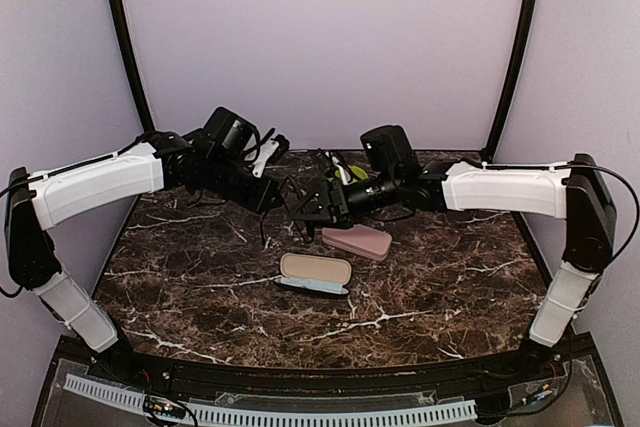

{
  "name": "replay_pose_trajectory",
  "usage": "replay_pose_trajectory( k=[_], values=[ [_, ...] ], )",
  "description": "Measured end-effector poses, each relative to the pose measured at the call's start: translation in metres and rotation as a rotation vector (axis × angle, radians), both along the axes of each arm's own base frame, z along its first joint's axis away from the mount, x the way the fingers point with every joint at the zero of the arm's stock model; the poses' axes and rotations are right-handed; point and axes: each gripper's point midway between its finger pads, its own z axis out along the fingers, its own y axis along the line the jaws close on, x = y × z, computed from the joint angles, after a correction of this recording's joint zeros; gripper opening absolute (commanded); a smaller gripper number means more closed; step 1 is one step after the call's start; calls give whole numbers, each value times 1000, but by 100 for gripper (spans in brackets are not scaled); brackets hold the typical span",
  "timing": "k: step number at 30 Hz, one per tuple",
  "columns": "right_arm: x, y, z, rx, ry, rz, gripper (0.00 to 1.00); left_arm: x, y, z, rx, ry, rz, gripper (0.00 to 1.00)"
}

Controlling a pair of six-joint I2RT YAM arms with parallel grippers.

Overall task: Organize the sunglasses
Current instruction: Pass from the left arm to the right

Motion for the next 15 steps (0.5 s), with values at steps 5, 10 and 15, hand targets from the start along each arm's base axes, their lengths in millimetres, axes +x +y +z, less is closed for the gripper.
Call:
replay_pose_trajectory(
  k=[5, 10, 15],
  values=[
    [-1, -1, -15, -24, 24, -1, 79, 0, -1, 1, 0, -3, 0, 0],
    [-1, -1, -16, -23, 28, 0, 70, 0, -1, 1, 1, -3, 0, 0],
    [-2, 0, -14, -12, 30, 7, 63, 0, 0, 1, 2, -4, 1, 0]
  ],
)
